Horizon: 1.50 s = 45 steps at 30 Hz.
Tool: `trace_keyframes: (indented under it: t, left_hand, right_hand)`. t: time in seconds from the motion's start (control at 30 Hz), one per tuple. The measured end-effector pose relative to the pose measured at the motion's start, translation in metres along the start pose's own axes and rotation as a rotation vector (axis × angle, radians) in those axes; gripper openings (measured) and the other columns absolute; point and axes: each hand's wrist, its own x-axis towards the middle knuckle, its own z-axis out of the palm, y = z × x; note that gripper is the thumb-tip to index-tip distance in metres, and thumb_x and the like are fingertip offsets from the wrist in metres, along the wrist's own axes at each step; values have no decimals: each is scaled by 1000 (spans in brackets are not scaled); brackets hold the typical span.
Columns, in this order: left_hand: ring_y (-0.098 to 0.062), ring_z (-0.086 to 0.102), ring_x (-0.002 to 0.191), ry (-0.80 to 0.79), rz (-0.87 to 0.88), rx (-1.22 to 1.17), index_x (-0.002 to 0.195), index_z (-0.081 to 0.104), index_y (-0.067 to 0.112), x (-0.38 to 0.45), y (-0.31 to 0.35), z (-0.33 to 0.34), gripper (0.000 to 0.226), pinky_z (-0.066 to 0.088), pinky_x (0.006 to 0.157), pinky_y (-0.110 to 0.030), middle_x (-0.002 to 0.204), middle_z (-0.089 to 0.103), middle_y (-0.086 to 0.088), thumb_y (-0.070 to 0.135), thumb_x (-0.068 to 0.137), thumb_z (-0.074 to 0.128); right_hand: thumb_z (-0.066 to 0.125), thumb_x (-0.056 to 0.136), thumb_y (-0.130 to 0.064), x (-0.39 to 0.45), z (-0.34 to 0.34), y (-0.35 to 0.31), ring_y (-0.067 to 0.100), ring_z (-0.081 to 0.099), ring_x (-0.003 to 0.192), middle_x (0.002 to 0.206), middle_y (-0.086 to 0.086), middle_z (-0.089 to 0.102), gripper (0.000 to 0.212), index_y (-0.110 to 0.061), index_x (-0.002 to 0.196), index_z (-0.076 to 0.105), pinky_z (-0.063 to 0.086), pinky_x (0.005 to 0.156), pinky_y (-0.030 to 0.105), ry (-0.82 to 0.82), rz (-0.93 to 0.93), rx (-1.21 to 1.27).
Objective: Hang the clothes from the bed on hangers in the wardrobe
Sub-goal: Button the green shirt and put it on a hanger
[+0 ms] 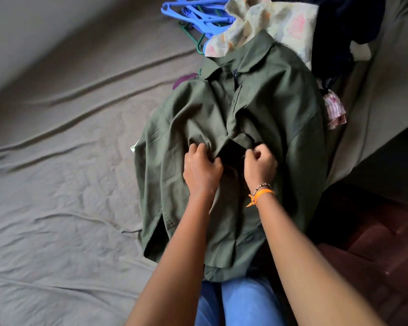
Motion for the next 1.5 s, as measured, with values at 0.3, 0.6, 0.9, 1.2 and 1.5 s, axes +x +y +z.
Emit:
trace_keyframes:
  t: [0.3, 0.6, 0.9, 1.2, 1.5]
  left_hand:
    - [-8, 51, 61, -135, 53, -790, 80, 49, 25, -39, 14, -41, 27, 40, 61, -24, 67, 55, 4, 7, 81, 70]
    - [-5, 42, 56, -293, -47, -700, 84, 53, 25, -57, -2, -22, 29, 39, 63, -23, 68, 48, 6, 0, 80, 68]
    - [3, 52, 66, -193, 50, -505, 88, 63, 15, -63, -1, -23, 14, 38, 60, -6, 73, 56, 11, 3, 81, 66]
    - [-21, 67, 81, -281, -261, -723, 76, 69, 15, -57, -2, -19, 13, 56, 86, -40, 81, 71, -10, 4, 78, 74]
    - [-1, 50, 68, -82, -131, -557, 76, 74, 17, -63, 8, -25, 6, 39, 70, -9, 85, 56, 2, 11, 76, 76]
  right_hand:
    - [47, 80, -13, -15, -76, -24, 11, 31, 55, 59, 6, 40, 20, 2, 67, 45, 26, 49, 21, 183, -112, 270]
    - [70, 79, -6, -33, -74, -10, 14, 65, 87, 94, 4, 69, 26, -10, 101, 57, 53, 84, 31, -304, 25, 305]
    - [64, 84, -1, -56, -78, -6, 12, 64, 79, 82, 1, 69, 24, -24, 78, 65, 51, 79, 32, -423, 125, 417]
    - [74, 76, -7, -55, -76, -8, 16, 63, 76, 78, 10, 70, 9, -16, 76, 71, 54, 76, 33, -444, 130, 276]
    - [68, 82, -19, -59, -65, -6, 10, 54, 62, 69, 1, 65, 15, -4, 77, 68, 42, 58, 20, -354, -74, 59]
